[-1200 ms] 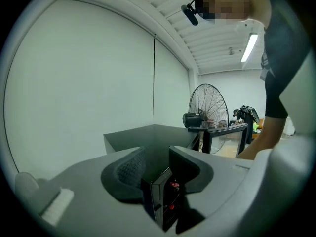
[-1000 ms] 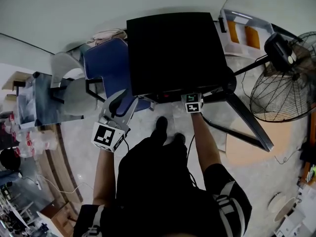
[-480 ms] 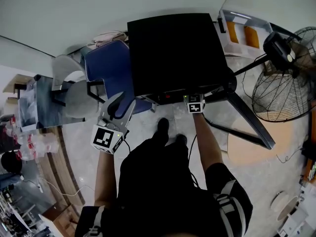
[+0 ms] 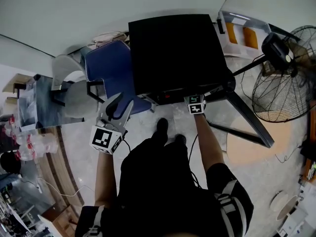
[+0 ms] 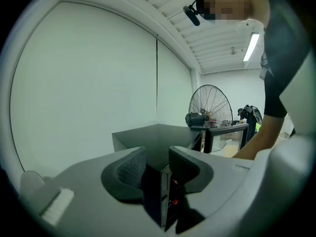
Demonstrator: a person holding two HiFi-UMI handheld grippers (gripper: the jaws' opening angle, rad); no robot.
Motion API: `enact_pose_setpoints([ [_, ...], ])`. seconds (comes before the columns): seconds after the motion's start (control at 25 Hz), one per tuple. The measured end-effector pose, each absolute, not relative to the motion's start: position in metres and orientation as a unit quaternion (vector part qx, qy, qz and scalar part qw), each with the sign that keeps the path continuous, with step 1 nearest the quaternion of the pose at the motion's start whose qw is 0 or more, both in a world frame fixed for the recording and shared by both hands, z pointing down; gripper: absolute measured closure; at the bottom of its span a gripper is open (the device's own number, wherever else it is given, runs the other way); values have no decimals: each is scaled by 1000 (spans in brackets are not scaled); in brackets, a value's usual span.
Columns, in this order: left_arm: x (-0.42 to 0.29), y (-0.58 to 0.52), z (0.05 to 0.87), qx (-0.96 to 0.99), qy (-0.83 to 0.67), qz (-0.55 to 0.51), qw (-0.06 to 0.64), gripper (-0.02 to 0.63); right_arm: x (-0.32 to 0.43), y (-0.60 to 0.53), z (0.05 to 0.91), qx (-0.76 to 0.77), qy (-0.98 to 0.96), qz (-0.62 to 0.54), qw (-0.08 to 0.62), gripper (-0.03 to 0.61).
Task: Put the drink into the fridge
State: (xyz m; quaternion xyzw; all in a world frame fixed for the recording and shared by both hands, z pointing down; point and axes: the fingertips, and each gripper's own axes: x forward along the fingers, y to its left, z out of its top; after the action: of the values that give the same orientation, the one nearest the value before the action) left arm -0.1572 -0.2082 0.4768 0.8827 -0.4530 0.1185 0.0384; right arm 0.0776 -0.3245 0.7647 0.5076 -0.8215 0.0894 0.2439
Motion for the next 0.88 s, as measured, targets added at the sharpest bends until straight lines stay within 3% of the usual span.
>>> enact_pose_setpoints([
  [0.08,-155,-208,478,885,-450,115,40,466,76,-318,761,502,-826,95,239,430],
  [0.32,-146,-203,481,896,-429,112,42,512,75,-289,752,463,-847,110,239,575],
  [0.52,-139,-198,473,897,-429,102,38,595,80,-268,736,443,-858,107,237,577],
  [0.88,-115,-179,473,894,-433,111,18,612,91,-235,668,435,-878,85,179,577],
])
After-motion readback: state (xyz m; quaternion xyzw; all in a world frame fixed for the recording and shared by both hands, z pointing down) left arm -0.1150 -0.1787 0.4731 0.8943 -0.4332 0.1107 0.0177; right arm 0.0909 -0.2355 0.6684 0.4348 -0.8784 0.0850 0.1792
